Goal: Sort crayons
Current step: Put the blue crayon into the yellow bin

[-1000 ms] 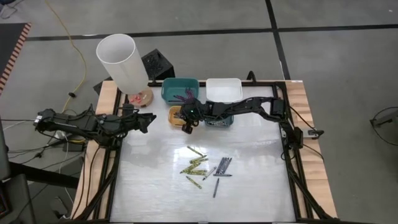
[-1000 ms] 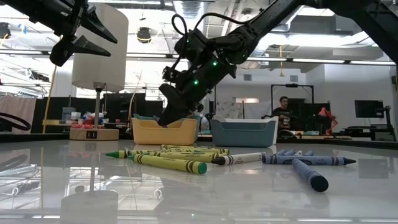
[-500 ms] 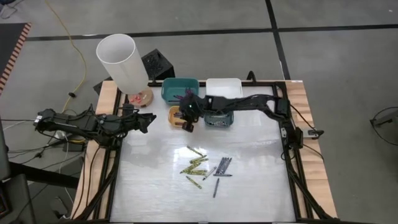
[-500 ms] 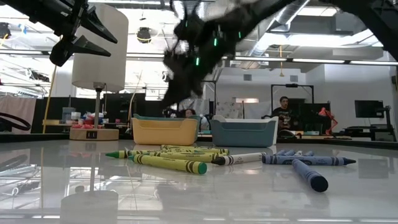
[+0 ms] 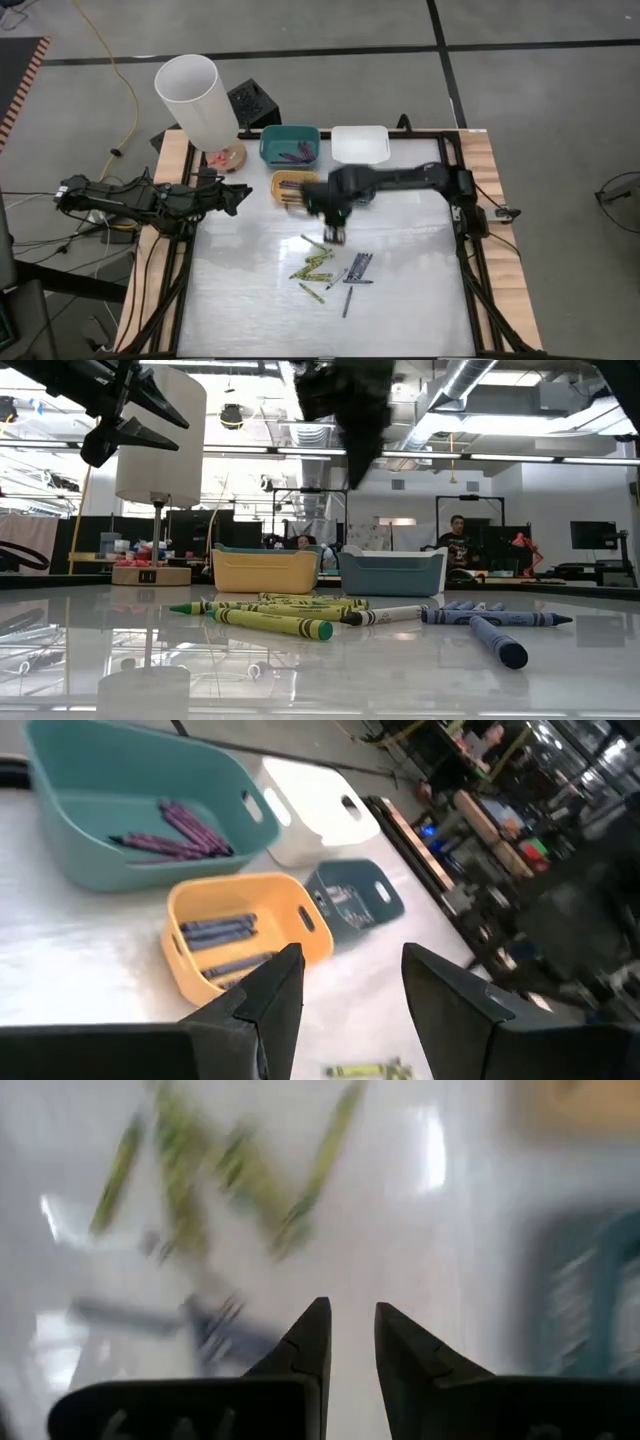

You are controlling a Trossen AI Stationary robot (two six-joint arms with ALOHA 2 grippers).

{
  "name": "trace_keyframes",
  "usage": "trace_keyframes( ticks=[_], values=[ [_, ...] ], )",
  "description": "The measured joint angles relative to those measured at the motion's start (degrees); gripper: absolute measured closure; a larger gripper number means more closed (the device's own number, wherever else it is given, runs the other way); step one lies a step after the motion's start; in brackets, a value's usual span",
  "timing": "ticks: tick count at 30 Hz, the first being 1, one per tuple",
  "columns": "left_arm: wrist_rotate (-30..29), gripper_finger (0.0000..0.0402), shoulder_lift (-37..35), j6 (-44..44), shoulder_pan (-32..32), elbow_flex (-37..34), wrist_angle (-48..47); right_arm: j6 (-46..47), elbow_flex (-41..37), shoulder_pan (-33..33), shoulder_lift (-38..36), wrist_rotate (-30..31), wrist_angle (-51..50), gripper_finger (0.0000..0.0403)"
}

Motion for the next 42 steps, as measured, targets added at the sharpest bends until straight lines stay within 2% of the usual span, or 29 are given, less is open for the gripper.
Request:
trace_keyframes(
  ticks=[5, 9, 13, 16, 20, 24, 29, 42],
  values=[
    [4.03, 0.0242, 0.00, -0.04, -0.02, 0.00, 0.00, 6.81, -3.02, 10.73, 0.00, -0.02, -2.74, 0.0326],
    [4.74, 0.0242, 0.00, 0.02, -0.02, 0.00, 0.00, 10.70, -7.62, 18.52, 0.04, 1.22, 3.74, 0.0326],
    [4.74, 0.0242, 0.02, 0.04, -0.01, 0.00, 0.00, 15.56, -13.04, 23.54, 0.15, 7.45, 11.78, 0.0326],
    [4.71, 0.0242, 0.01, 0.04, 0.00, 0.00, 0.00, 20.28, -17.51, 24.88, 0.15, 10.84, 17.45, 0.0326],
    [4.70, 0.0242, 0.00, 0.07, 0.00, 0.00, -0.13, 22.28, -22.22, 25.74, 0.16, 10.60, 24.54, 0.0326],
    [4.70, 0.0242, 0.00, 0.07, 0.00, 0.00, -0.17, 24.29, -26.13, 27.42, 0.17, 7.90, 28.82, 0.0326],
    [4.68, 0.0242, 0.00, 0.09, 0.00, 0.00, -0.24, 27.03, -27.29, 28.84, 0.17, 9.18, 29.17, 0.0327],
    [2.52, 0.0242, 0.02, 0.04, 0.00, 0.00, -1.29, 22.76, -27.29, 28.75, -1.32, 13.91, 24.12, 0.0328]
  ],
)
